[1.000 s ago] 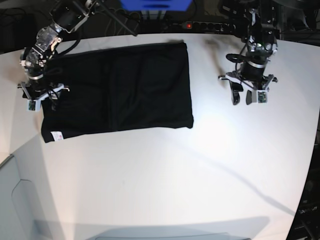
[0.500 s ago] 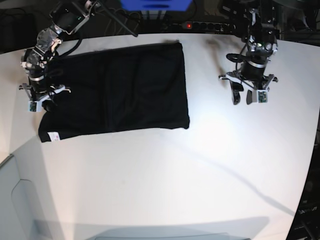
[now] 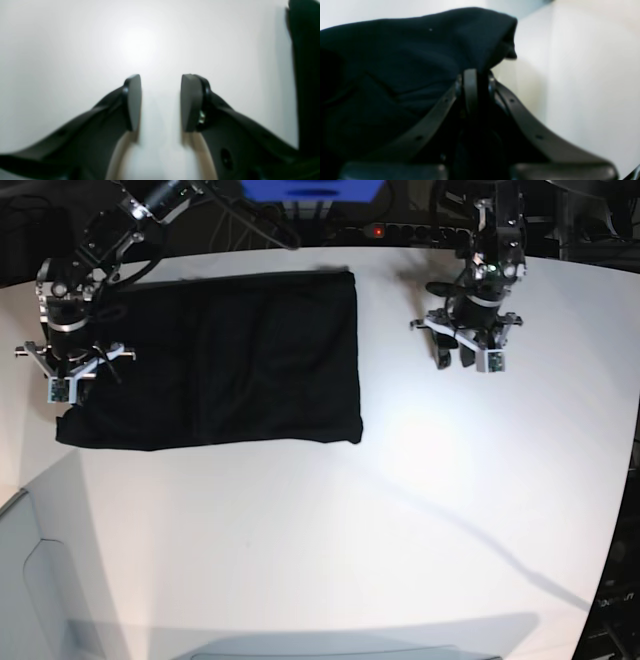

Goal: Fold the T-shirt properly
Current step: 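Fold the shirt end toward the left gripper with the right gripper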

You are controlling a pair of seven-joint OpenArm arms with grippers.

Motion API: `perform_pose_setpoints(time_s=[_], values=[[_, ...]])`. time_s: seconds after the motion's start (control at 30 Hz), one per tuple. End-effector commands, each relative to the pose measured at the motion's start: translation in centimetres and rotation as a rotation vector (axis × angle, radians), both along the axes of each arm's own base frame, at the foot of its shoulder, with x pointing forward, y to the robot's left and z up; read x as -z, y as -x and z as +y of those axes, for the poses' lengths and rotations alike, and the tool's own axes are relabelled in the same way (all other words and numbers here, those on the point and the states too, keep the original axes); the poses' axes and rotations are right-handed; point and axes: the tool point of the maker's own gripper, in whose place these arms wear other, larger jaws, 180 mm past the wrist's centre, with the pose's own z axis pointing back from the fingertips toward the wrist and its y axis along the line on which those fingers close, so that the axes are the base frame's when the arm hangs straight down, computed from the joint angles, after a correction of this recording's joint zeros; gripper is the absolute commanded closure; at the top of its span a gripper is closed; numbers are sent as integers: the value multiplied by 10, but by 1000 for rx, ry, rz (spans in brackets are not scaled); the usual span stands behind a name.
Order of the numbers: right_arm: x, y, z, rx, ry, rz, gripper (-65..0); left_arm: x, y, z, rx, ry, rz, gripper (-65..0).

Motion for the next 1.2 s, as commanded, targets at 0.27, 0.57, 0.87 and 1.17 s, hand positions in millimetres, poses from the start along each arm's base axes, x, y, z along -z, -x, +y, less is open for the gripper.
perform_pose_setpoints(time_s=[0.27, 0.57, 0.87, 1.17], values=[[-31, -1, 76, -252, 53, -51, 0, 1, -11, -36, 77, 48, -23, -248], [-28, 2, 170, -502, -36, -55, 0, -4, -19, -43, 93, 54, -41, -248], [-55, -10, 262, -742, -111, -157, 0, -3, -17, -44, 97, 53, -36, -248], [-80, -5, 322, -907, -153, -229, 0, -2, -17, -52, 118, 56, -33, -248]])
